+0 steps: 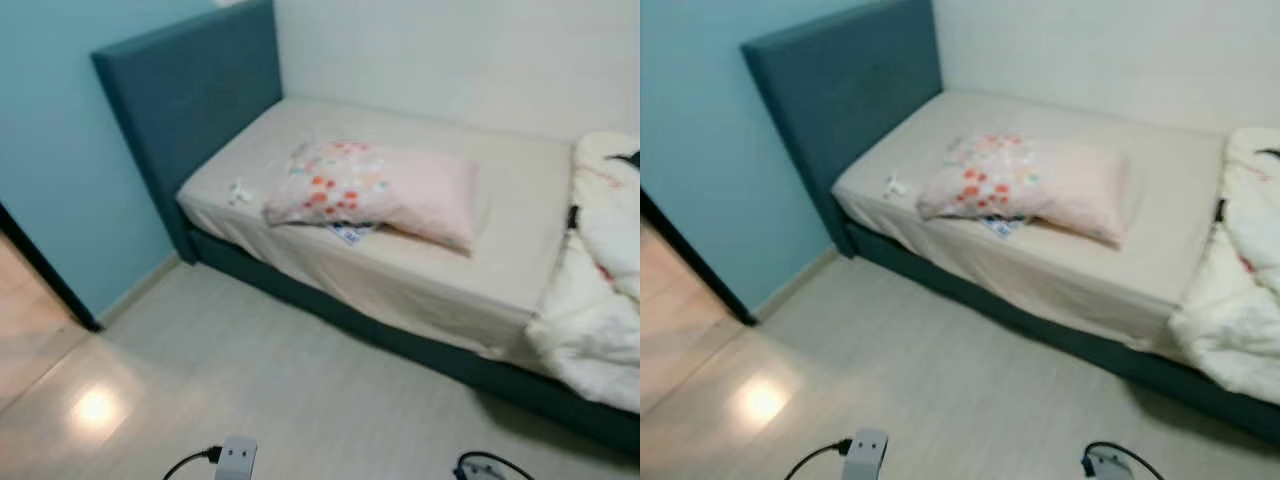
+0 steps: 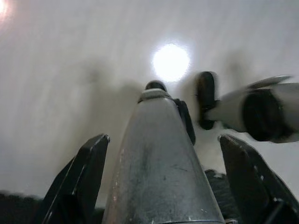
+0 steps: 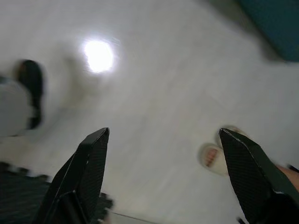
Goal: Clean up the room
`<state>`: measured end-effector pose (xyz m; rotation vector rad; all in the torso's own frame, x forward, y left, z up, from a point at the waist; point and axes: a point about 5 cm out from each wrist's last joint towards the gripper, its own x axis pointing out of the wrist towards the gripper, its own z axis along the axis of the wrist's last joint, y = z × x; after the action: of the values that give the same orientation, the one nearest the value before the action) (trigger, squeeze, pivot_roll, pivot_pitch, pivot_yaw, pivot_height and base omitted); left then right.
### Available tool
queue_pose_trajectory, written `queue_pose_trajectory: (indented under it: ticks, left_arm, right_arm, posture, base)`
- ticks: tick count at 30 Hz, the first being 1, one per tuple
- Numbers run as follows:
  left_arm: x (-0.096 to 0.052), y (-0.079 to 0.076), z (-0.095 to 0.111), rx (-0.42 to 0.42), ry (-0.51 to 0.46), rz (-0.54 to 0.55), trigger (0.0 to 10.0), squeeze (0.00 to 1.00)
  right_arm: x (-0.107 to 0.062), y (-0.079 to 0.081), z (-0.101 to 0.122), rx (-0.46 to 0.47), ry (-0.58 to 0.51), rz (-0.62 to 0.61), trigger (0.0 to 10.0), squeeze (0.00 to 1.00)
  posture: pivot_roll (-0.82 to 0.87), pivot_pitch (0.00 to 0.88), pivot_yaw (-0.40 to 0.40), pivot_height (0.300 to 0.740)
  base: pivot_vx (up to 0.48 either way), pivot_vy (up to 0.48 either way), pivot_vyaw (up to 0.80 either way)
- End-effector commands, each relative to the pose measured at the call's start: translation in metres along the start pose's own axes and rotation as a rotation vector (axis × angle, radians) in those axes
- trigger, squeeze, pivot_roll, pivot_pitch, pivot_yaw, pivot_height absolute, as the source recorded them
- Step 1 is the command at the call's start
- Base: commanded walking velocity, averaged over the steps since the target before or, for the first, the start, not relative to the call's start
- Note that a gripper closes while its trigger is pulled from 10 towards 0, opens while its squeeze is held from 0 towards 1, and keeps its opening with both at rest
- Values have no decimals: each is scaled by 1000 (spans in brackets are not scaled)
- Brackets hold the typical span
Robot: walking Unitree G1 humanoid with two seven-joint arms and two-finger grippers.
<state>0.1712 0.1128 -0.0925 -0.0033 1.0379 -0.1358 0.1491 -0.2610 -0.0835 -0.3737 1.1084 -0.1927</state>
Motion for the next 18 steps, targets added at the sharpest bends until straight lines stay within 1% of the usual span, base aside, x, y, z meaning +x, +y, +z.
queue_pose_trajectory:
  ticks: [1, 8, 18]
  left_arm:
    - [-2, -4, -16, 2, 59, -10, 10000, 0]
    - [-2, -4, -17, 7, 59, -10, 10000, 0]
    - [-2, -4, -17, 10, 58, -13, 10000, 0]
  right_arm:
    - [0, 11, 4, 10, 4, 26, 10000, 0]
    - [0, 16, 16, 8, -14, 24, 10000, 0]
    - [1, 12, 19, 10, -22, 7, 10000, 0]
  posture:
    - [-16, 96, 12, 736]
    - [-18, 91, 11, 736]
    - [-19, 93, 13, 736]
  base:
    - [0, -450, 0]
    - [0, -449, 0]
    - [0, -448, 0]
